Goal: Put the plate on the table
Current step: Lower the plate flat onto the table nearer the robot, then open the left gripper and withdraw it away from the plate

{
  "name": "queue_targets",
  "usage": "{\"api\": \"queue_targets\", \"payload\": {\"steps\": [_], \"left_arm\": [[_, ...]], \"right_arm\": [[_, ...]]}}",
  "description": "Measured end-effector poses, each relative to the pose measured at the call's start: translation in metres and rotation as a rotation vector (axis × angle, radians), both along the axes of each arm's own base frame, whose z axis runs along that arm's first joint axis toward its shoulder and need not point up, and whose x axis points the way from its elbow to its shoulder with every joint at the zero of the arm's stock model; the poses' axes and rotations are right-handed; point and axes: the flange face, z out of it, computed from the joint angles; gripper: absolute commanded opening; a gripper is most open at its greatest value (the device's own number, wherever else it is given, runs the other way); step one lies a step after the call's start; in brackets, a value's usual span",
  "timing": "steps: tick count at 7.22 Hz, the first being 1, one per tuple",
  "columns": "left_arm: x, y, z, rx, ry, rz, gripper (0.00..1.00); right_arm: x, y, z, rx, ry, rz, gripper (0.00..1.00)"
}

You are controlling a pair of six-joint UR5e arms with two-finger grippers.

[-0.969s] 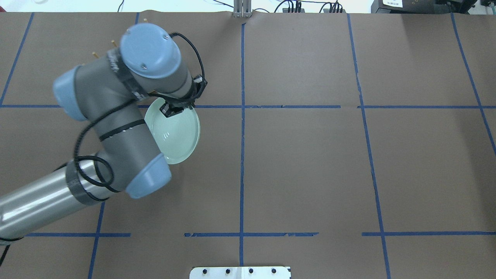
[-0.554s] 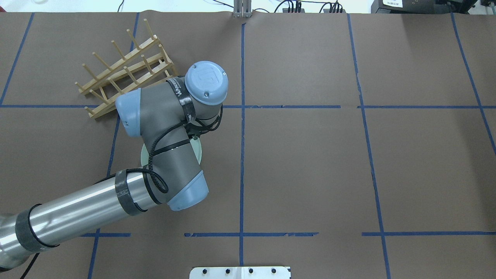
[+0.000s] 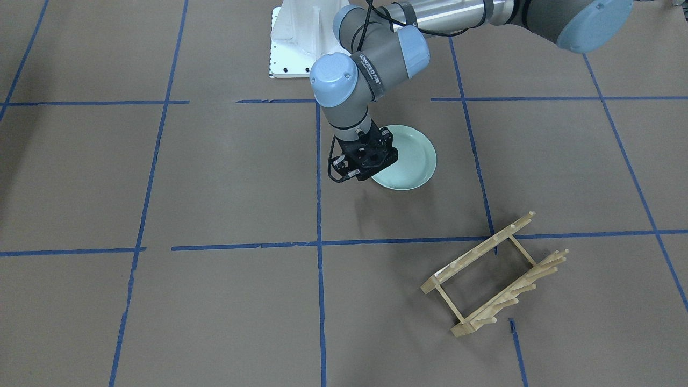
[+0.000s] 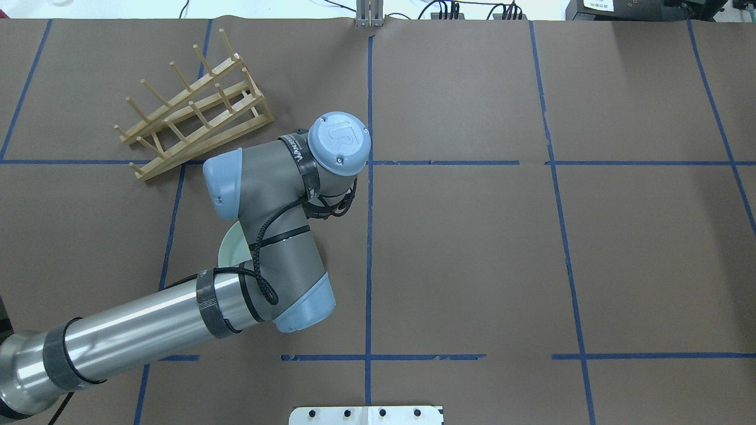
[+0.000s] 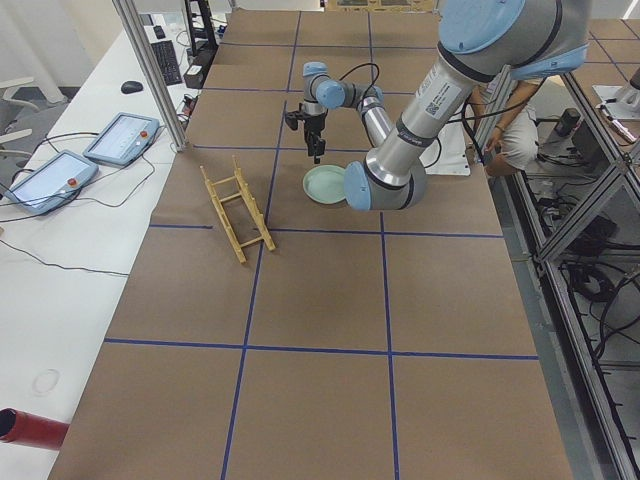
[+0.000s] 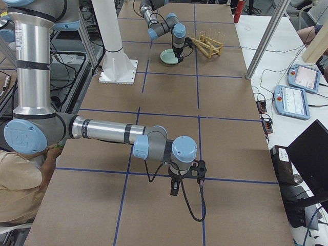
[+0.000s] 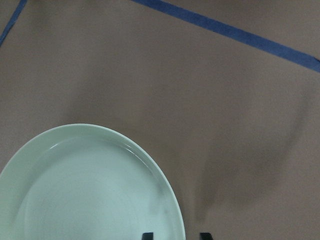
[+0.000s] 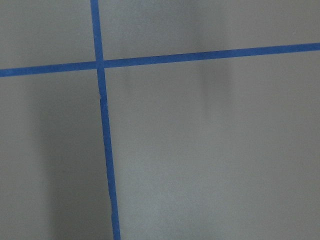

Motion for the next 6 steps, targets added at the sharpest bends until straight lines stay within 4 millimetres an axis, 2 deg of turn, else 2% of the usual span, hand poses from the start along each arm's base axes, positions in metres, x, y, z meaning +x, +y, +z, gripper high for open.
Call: {"api": "queue_targets", "payload": {"steps": [1, 2, 3, 4, 5, 6], "left_arm": [[-0.055, -0.02, -0.015, 0.071, 0.06, -0.012, 1.0], [-0.119, -0.042, -0.018, 0.152, 0.118, -0.015, 1.0], [-0.187, -0.069, -0.001, 0.221, 0.168, 0.029, 1.0], [-0.261, -0.097, 0.034, 0.287, 0.194, 0.107, 1.0], [-0.329, -0.115, 0.076, 0.344, 0.195, 0.179, 1.0], [-0.391, -0.119, 0.128, 0.373, 0.19, 0.25, 1.0]], "right_arm": [[0.0, 0.0, 0.0, 0.0, 0.0, 0.0, 1.0], [0.0, 0.0, 0.0, 0.0, 0.0, 0.0, 1.0], [0.0, 0.0, 0.0, -0.001, 0.0, 0.0, 1.0], [0.0, 0.0, 0.001, -0.001, 0.0, 0.0, 1.0], [0.0, 0.0, 0.001, -0.001, 0.0, 0.0, 1.0], [0.0, 0.0, 0.001, -0.001, 0.0, 0.0, 1.0]]}}
